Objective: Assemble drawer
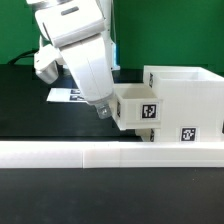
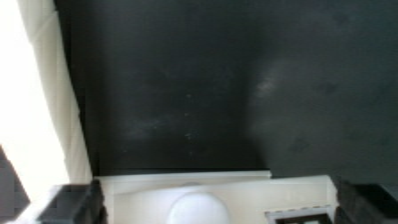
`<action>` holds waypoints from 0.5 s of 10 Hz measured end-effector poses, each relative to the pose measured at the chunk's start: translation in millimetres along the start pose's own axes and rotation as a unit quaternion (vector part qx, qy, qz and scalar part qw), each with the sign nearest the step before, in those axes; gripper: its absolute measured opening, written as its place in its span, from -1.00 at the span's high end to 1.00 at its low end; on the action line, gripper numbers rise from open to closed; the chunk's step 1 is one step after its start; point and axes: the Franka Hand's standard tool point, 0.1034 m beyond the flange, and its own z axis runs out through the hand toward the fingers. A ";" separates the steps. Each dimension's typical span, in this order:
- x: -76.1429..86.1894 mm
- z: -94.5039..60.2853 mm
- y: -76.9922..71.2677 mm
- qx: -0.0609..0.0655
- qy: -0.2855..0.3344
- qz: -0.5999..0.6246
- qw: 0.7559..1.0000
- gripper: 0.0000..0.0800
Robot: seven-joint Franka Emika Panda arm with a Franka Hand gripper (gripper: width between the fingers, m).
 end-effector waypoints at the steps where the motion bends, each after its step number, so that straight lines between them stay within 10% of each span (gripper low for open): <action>1: 4.6 2.5 -0.7 0.000 0.005 0.026 1.000 -0.62; 5: 22.6 6.8 3.1 -0.003 0.008 0.036 0.999 -0.62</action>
Offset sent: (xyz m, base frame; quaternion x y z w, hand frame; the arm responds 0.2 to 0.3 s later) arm 0.0007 0.0244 0.0090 -0.0178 0.0186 0.0237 0.9994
